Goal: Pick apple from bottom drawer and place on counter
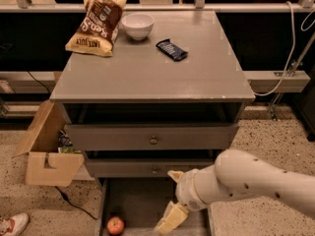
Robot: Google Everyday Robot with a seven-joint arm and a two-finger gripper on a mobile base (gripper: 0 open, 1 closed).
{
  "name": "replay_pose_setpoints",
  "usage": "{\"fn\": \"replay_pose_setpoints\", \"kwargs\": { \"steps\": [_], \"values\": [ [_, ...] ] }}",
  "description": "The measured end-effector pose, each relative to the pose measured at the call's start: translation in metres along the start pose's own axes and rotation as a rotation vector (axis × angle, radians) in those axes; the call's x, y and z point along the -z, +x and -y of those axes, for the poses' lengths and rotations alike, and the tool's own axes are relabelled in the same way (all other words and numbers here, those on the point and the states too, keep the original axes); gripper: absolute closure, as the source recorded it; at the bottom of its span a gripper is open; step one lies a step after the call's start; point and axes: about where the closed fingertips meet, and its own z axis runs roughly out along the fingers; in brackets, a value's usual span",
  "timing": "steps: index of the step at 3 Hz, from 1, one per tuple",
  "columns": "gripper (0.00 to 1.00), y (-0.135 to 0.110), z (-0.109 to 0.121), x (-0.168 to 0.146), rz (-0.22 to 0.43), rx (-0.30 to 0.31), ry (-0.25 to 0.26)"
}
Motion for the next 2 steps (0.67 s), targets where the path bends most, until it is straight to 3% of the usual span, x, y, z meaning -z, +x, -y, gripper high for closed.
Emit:
{"fn": "replay_pose_setpoints", "kwargs": {
  "steps": [1,2],
  "values": [
    [0.00,0.019,0.012,-0.055,0.057,-0.008,0.018],
    [0.00,0.025,0.018,-0.066,0.076,-0.039,0.032]
  ]
}}
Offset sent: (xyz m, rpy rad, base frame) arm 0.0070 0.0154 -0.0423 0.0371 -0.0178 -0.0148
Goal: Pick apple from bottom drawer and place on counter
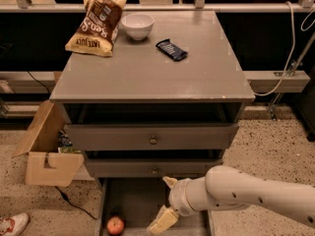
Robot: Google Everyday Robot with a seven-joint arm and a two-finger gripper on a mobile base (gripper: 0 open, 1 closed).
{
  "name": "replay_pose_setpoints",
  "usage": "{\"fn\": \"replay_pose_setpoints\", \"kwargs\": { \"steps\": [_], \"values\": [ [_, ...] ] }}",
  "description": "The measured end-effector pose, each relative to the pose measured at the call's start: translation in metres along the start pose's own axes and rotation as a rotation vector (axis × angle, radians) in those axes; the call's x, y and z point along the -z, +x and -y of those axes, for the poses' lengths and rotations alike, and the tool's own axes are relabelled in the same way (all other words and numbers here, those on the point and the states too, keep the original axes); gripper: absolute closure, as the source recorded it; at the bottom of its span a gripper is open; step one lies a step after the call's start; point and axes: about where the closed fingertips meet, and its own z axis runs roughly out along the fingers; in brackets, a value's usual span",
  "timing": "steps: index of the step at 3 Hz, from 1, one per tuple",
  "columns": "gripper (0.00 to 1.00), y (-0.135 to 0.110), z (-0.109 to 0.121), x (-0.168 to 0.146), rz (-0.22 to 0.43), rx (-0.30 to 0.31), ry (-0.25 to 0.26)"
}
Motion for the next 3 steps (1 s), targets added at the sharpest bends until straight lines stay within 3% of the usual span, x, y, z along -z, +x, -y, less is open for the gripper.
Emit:
{"fn": "replay_pose_setpoints", "kwargs": {
  "steps": [1,2,3],
  "values": [
    [0.00,0.000,0.000,0.000,0.000,0.000,0.000],
    [0.00,0.021,0.013,-0.031,0.011,0.019,-0.001],
    [0.00,0.061,0.054,-0.102,0.053,0.118,0.039]
  ]
}}
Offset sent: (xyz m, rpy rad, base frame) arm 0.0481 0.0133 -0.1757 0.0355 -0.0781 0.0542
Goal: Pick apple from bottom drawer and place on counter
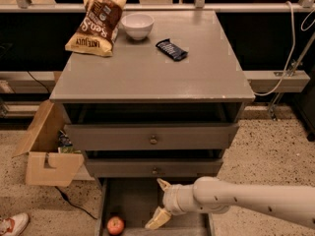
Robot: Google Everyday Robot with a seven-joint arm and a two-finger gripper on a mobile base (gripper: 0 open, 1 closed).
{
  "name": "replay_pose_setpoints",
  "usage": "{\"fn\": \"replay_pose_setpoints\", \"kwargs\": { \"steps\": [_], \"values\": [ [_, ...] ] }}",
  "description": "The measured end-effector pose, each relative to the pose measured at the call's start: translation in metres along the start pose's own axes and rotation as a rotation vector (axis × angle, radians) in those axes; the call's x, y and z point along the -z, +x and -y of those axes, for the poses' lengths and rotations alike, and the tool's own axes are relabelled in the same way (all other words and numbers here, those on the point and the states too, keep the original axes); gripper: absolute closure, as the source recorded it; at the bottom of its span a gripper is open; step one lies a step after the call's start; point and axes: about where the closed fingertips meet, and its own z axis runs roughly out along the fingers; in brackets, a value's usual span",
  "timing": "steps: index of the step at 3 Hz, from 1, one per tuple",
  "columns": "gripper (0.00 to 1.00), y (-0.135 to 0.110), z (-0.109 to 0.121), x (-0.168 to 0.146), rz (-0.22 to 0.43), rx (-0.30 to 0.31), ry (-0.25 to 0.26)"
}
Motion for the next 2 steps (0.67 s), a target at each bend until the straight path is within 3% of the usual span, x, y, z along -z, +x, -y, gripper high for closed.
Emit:
{"fn": "replay_pose_setpoints", "kwargs": {
  "steps": [1,2],
  "values": [
    [0.00,0.027,0.005,-0.044,0.037,0.035,-0.005],
    [0.00,0.045,0.003,-0.088,0.072,0.075,-0.049]
  ]
}}
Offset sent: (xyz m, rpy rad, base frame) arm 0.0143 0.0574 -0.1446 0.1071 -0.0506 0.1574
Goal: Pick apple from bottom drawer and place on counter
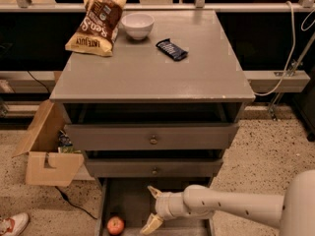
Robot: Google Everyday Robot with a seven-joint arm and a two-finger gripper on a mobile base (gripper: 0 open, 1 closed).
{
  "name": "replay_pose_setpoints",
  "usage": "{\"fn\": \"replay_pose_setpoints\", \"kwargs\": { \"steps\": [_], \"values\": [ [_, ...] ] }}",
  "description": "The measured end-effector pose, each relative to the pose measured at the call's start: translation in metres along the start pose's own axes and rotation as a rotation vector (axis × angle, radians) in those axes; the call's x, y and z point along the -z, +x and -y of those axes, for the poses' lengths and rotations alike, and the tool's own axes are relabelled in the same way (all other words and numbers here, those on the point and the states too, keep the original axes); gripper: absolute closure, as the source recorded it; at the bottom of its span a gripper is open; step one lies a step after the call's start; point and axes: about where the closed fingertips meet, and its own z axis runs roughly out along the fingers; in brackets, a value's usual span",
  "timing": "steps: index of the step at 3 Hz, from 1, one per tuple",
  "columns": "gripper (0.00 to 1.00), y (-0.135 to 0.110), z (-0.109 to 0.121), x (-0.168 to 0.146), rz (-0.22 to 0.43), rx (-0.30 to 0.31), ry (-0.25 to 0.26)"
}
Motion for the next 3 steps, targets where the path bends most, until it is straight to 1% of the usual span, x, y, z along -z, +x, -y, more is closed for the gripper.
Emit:
{"fn": "replay_pose_setpoints", "kwargs": {
  "steps": [1,2,3],
  "values": [
    [0.00,0.010,-0.007,-0.047,0.041,0.012,-0.082],
    [0.00,0.011,-0.006,-0.053,0.045,0.018,-0.089],
    [0.00,0.019,-0.003,-0.098,0.074,0.067,-0.140]
  ]
}}
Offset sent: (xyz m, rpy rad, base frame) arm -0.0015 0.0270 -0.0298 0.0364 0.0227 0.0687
